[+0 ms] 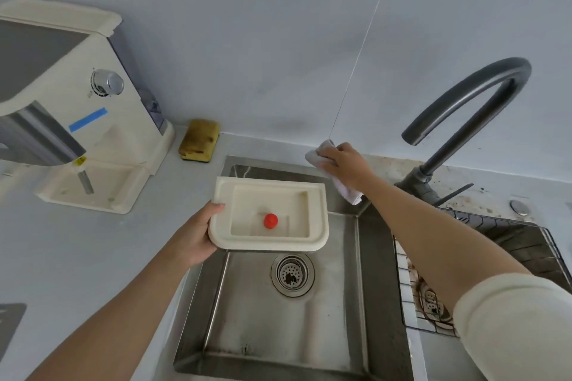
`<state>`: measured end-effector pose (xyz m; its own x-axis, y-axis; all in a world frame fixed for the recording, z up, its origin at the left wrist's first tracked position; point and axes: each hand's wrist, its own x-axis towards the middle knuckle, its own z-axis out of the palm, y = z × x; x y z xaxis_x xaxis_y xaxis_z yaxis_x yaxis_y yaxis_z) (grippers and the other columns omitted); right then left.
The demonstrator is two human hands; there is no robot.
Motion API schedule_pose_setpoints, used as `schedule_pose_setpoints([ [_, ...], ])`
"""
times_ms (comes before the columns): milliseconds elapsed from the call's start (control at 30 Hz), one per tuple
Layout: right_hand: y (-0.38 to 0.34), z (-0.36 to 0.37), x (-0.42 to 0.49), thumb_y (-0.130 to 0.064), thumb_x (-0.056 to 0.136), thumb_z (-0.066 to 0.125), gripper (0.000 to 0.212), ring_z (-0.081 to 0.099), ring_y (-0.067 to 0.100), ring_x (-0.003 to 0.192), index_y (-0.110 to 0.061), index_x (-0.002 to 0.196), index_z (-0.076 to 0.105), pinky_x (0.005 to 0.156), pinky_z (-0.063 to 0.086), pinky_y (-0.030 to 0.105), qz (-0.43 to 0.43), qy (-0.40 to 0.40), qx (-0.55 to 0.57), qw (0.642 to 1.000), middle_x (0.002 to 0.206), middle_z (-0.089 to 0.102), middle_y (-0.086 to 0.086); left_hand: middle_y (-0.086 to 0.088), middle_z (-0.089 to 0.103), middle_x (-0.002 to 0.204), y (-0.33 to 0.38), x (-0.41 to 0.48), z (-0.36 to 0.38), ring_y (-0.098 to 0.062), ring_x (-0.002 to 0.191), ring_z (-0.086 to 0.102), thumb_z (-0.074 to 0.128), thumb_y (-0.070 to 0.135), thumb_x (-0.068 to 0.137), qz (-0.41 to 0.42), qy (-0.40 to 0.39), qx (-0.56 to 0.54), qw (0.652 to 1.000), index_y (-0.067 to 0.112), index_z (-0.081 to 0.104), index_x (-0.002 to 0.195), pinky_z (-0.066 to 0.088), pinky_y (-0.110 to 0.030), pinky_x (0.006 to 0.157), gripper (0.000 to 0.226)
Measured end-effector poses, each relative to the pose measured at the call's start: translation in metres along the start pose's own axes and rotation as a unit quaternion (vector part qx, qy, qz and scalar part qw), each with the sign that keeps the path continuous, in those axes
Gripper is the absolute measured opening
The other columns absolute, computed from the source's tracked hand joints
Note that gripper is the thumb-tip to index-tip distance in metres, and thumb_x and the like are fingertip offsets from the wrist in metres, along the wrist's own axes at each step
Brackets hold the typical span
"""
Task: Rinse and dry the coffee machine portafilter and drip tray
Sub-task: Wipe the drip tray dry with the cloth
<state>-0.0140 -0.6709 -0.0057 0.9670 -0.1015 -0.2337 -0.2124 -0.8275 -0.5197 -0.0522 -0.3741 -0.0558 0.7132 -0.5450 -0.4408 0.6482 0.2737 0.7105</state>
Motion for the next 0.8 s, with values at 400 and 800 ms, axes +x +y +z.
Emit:
schedule_pose_setpoints([
  [400, 0.0, 0.041, 0.099, -0.029, 0.096, 0.042, 0.041, 0.035, 0.03, 0.126, -0.032, 0.137, 0.039, 0.104, 0.027, 0.037, -0.22, -0.031, -0.355, 0.908, 0.145, 0.029, 0.005, -0.004, 0.067, 0.115, -0.013, 0.028, -0.021, -0.02, 0.102, 0.066, 0.085, 0.04, 0.044, -0.013, 0.022, -0.033, 0.999, 0.021, 0.052, 0.127, 0.056, -0.033, 0.074, 0.092],
  [800, -0.02, 0.04, 0.084, -0.047, 0.096, 0.031, 0.053, -0.003, 0.027, 0.145, -0.036, 0.145, 0.017, 0.116, 0.009, 0.044, -0.096, -0.06, -0.225, 0.968, 0.158, -0.005, 0.006, -0.006, 0.065, 0.118, -0.016, 0.035, -0.029, -0.022, 0.105, 0.063, 0.079, 0.033, 0.053, -0.008, 0.036, -0.037, 0.999, 0.02, 0.052, 0.127, 0.056, -0.035, 0.077, 0.079],
])
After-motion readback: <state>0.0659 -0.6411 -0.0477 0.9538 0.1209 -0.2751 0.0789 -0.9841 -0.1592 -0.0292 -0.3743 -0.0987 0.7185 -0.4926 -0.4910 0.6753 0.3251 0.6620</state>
